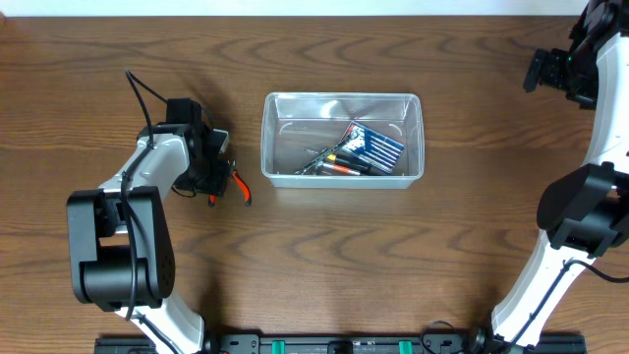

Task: Pack container
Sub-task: 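Lower the left gripper toward the pliers' jaw and handles, then close the left gripper on the red pliers near the joint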

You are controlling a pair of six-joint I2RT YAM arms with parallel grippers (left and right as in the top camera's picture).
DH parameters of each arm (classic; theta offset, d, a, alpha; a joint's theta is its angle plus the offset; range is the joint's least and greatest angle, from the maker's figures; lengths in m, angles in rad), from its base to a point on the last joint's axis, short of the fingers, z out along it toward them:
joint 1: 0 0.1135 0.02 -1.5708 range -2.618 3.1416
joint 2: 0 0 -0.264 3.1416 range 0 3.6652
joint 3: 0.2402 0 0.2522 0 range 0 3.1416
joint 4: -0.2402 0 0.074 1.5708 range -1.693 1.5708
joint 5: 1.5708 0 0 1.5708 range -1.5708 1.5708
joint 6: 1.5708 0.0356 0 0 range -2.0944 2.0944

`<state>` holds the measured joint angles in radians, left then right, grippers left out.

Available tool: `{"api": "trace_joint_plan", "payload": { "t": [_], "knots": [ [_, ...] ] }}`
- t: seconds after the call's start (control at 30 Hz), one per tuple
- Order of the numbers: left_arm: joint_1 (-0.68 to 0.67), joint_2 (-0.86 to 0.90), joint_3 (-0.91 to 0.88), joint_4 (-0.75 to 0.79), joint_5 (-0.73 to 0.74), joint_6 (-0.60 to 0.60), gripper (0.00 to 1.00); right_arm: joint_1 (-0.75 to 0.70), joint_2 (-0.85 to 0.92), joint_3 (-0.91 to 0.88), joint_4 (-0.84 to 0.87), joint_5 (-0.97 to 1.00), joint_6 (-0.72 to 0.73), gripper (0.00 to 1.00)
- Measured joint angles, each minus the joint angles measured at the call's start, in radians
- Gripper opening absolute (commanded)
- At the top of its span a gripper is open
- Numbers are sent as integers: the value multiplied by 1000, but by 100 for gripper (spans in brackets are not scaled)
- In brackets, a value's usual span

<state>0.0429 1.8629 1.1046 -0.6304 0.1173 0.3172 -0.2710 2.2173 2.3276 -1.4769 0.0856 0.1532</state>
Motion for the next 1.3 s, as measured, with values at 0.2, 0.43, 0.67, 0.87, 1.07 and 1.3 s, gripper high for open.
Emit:
{"api": "trace_joint_plan", "payload": {
  "t": [0.2,0.43,0.67,0.87,1.07,1.3],
  "knots": [
    [-10,0,0,24,34,-3,42,0,0,0,0,0,0,99],
    [-43,0,0,28,42,-3,37,0,0,0,0,0,0,99],
    [-43,0,0,6,23,-3,37,0,0,0,0,0,0,99],
    [-43,0,0,2,-6,-4,26,0,0,0,0,0,0,99],
    [-43,0,0,2,-17,-3,22,0,0,0,0,0,0,99],
    [-43,0,0,2,-17,-4,12,0,0,0,0,0,0,99]
  ]
}}
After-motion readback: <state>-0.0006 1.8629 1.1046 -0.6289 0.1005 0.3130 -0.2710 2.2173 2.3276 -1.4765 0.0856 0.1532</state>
